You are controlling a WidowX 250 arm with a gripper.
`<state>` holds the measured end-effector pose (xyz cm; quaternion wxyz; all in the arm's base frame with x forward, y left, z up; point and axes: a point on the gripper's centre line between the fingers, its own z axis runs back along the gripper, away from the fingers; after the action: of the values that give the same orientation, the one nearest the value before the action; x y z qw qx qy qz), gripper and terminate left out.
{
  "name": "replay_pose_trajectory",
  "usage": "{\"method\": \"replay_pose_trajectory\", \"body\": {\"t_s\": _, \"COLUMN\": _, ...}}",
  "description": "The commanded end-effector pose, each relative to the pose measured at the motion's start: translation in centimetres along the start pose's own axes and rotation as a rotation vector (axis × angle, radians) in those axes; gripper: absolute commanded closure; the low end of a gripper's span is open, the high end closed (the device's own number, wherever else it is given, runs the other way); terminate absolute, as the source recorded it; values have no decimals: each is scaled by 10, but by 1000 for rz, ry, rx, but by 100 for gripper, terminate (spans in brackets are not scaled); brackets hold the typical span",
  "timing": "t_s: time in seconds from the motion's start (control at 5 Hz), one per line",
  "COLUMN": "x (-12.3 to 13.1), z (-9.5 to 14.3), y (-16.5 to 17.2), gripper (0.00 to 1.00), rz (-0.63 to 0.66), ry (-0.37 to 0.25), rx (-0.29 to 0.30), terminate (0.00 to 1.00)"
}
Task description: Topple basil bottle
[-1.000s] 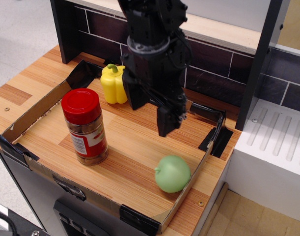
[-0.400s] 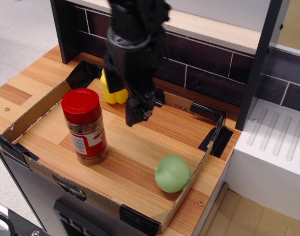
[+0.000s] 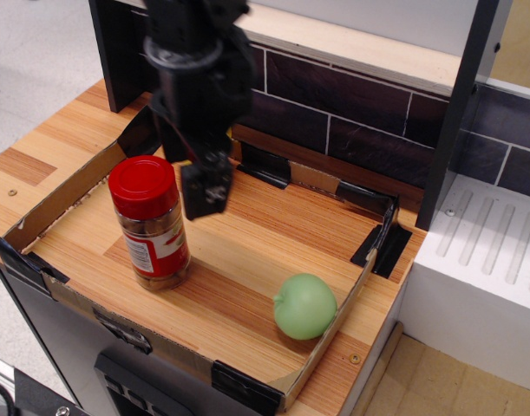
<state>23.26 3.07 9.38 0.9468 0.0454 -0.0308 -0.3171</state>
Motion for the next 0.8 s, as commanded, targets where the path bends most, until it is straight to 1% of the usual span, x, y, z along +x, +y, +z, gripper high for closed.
{"method": "replay_pose_trajectory", "body": {"t_s": 0.0, "x": -1, "z": 13, "y": 16, "gripper": 0, "rz": -32, "ry": -39, "rx": 24, "terminate": 0}}
{"method": "replay_pose_trajectory", "body": {"t_s": 0.4, "x": -5, "z": 5, "y": 20, "gripper": 0, "rz": -34, "ry": -48, "rx": 52, "terminate": 0}}
{"method": "replay_pose_trajectory", "body": {"t_s": 0.6, "x": -10, "z": 4, "y": 17, "gripper": 0, "rz": -44, "ry": -64, "rx": 36, "terminate": 0}}
